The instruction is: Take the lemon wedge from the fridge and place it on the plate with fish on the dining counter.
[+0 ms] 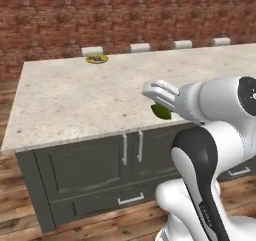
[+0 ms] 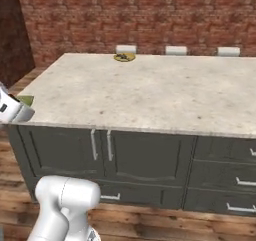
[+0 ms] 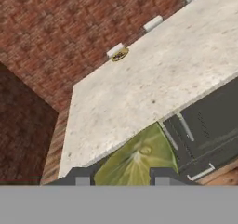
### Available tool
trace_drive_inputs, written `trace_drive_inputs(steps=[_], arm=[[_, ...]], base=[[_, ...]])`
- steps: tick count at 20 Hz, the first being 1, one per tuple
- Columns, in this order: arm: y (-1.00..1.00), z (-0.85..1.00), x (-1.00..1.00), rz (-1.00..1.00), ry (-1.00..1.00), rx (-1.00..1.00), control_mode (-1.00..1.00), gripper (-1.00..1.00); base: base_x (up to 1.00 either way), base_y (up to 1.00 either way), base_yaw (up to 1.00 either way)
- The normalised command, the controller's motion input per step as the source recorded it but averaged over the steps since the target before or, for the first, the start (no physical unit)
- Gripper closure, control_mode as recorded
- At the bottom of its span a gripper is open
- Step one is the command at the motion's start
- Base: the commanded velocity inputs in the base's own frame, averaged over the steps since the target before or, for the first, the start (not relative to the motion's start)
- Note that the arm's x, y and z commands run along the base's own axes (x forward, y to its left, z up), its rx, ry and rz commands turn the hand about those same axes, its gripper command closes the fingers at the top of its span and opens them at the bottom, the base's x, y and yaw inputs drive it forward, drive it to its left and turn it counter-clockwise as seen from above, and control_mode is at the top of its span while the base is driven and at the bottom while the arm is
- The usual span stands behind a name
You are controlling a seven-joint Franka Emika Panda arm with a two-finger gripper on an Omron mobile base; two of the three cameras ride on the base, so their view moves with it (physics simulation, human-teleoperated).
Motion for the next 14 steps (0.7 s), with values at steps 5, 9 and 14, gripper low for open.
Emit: trace_drive_inputs(steps=[5,9,14], arm=[[0.00,0.00,0.00,0.00,0.00,0.00,1.00,1.00],[0.00,0.00,0.00,0.00,0.00,0.00,1.00,1.00],[0.00,0.00,0.00,0.00,0.00,0.00,1.00,1.00]], base=[[0.19,1.00,0.40],[0.48,1.00,0.25],[0.93,1.00,0.13]])
